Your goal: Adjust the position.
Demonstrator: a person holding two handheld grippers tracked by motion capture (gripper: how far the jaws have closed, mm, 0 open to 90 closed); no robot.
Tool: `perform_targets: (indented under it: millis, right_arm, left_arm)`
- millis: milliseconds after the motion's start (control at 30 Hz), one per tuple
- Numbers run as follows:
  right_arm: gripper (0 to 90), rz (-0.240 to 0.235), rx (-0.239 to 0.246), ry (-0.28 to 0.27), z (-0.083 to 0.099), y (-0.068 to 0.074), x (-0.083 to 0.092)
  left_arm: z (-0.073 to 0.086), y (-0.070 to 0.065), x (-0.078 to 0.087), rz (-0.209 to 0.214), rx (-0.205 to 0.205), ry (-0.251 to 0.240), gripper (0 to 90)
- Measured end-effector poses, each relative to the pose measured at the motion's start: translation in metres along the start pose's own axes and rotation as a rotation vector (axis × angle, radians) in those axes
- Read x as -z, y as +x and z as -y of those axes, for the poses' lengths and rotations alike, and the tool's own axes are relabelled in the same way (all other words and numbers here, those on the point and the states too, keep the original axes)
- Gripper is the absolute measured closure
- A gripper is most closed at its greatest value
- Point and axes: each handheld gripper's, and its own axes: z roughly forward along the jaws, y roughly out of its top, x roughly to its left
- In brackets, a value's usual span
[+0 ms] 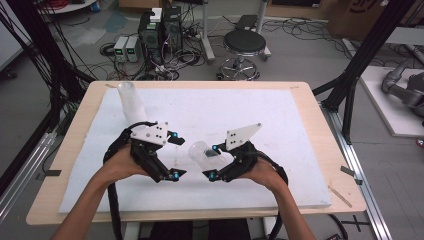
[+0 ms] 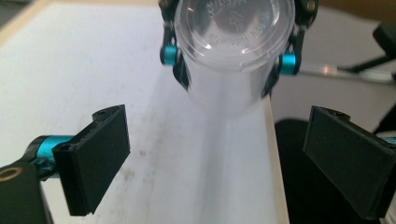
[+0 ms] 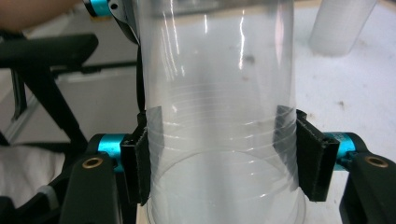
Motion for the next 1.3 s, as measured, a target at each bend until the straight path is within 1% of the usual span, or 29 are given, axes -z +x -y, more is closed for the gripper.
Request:
perform_targets:
  millis: [33,67,100,133,167,200,333,367,400,433,467,500,533,633,800,967,1100,1200,1233,1267,1300]
  right_arm:
    - [33.8,0.004,0.000,0.035,-0.003,0.000,0.000]
    - [33.9,0.006,0.006,0.056,-0.005,0.000,0.000]
    - [33.8,0.005,0.010,0.095,-0.007,0.000,-0.001]
    - [33.8,0.009,0.022,0.143,-0.010,0.000,-0.001]
    - [33.9,0.006,0.023,0.184,-0.013,0.001,-0.002]
    - [33.8,0.010,0.036,0.224,-0.015,0.001,-0.003]
    - [33.9,0.029,0.060,0.383,-0.024,0.002,-0.007]
    - [33.9,0.036,0.066,0.416,-0.026,0.002,-0.008]
    - [33.9,0.042,0.067,0.448,-0.028,0.003,-0.009]
    - [33.9,0.043,0.085,0.475,-0.030,0.002,-0.011]
    - [33.9,0.049,0.072,0.499,-0.031,0.003,-0.011]
    - [33.9,0.051,0.077,0.521,-0.032,0.003,-0.011]
    - [33.9,0.051,0.080,0.536,-0.033,0.003,-0.012]
    - [33.9,0.052,0.088,0.566,-0.037,0.005,-0.013]
    - [34.0,0.052,0.090,0.579,-0.041,0.005,-0.015]
    - [34.1,0.056,0.095,0.596,-0.040,0.005,-0.017]
    - [34.1,0.055,0.102,0.592,-0.040,0.005,-0.017]
    - [34.0,0.056,0.098,0.597,-0.039,0.005,-0.018]
    - [34.0,0.054,0.104,0.595,-0.039,0.005,-0.019]
    - [34.1,0.051,0.103,0.595,-0.039,0.005,-0.019]
    - [34.1,0.054,0.102,0.598,-0.039,0.005,-0.019]
  left_arm:
    - [-0.002,0.000,0.000,0.000,0.003,0.026,7.2]
    - [-0.003,0.000,0.000,-0.002,-0.007,0.065,7.2]
    - [-0.005,-0.001,-0.001,0.002,-0.005,0.108,7.2]
    - [-0.006,-0.001,-0.002,0.009,-0.004,0.134,7.2]
    - [-0.008,-0.001,-0.003,0.015,-0.002,0.160,7.2]
    - [-0.009,-0.002,-0.004,0.015,-0.001,0.182,7.2]
    - [-0.012,-0.001,-0.007,0.008,-0.010,0.273,9.1]
    - [-0.013,0.000,-0.008,0.003,-0.014,0.288,9.3]
    - [-0.013,0.001,-0.009,0.000,-0.006,0.296,9.6]
    - [-0.013,0.001,-0.009,0.001,-0.005,0.299,9.7]
    - [-0.013,0.002,-0.010,0.006,0.000,0.306,9.8]
    - [-0.013,0.002,-0.011,0.005,-0.001,0.311,9.9]
    - [-0.013,0.003,-0.011,0.007,-0.003,0.320,10.2]
    - [-0.013,0.004,-0.015,0.005,0.000,0.326,10.7]
    - [-0.016,0.006,-0.022,0.018,-0.010,0.334,12.5]
    - [-0.019,0.007,-0.030,0.044,-0.018,0.314,14.8]
    - [-0.022,0.008,-0.036,0.056,-0.025,0.314,15.7]
    - [-0.024,0.007,-0.038,0.067,-0.018,0.303,17.3]
    - [-0.024,0.008,-0.039,0.068,-0.033,0.301,18.3]
    - [-0.024,0.007,-0.040,0.081,-0.027,0.293,19.6]
    - [-0.025,0.006,-0.041,0.084,-0.020,0.286,21.1]
